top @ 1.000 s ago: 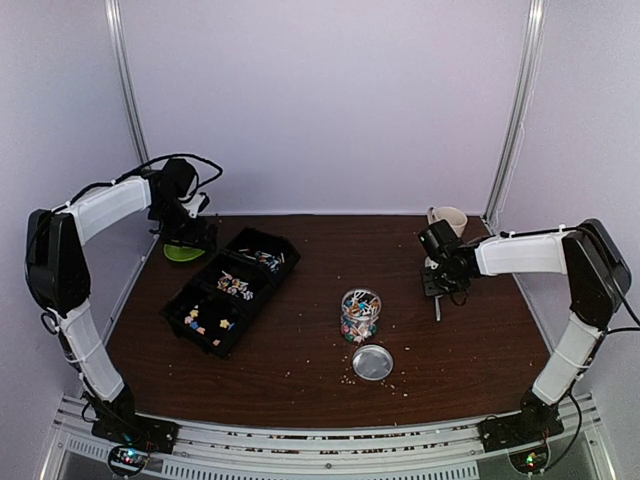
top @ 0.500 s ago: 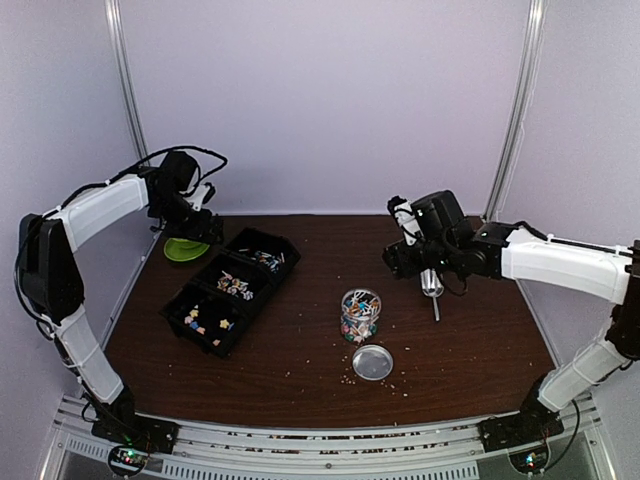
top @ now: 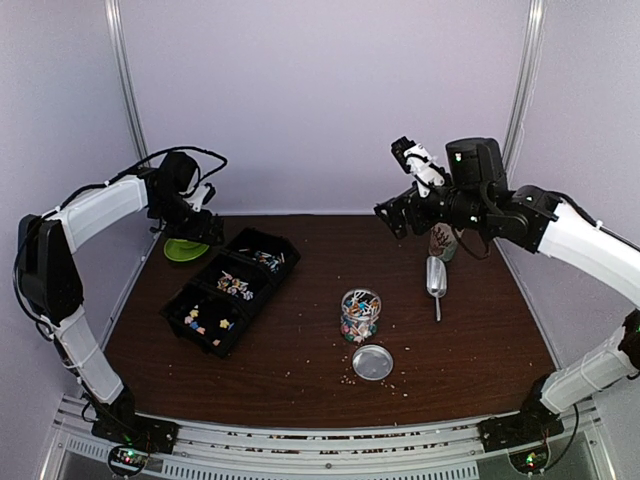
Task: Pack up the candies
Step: Pick up the box lid from the center of the board.
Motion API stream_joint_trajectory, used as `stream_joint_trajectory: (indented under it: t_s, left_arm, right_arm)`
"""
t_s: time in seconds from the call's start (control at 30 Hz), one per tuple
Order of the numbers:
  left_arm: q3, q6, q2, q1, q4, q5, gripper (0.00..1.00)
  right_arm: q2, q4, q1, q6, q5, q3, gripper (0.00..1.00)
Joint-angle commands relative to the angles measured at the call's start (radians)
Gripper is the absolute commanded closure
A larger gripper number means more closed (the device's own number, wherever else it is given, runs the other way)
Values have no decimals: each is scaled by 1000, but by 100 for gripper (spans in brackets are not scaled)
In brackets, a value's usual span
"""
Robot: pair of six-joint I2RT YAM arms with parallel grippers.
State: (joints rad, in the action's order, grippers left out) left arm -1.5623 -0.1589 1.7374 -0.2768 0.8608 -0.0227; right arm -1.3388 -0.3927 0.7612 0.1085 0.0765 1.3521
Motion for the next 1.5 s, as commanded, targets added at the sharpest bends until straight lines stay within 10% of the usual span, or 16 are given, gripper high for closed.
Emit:
stream_joint_trajectory:
  t_s: [0.0, 0.57, 1.47]
  left_arm:
    - [2, 5, -23, -11, -31, -17, 2]
    - [4, 9, -32, -34, -30, -14, 2]
    - [4, 5, -10, -41, -31, -12, 2]
  right_arm:
    - [21, 15, -1, -10, -110, -96, 1]
    - [-53, -129, 296, 261, -207, -267, 8]
    - [-266, -134, 428, 60, 93, -377, 38]
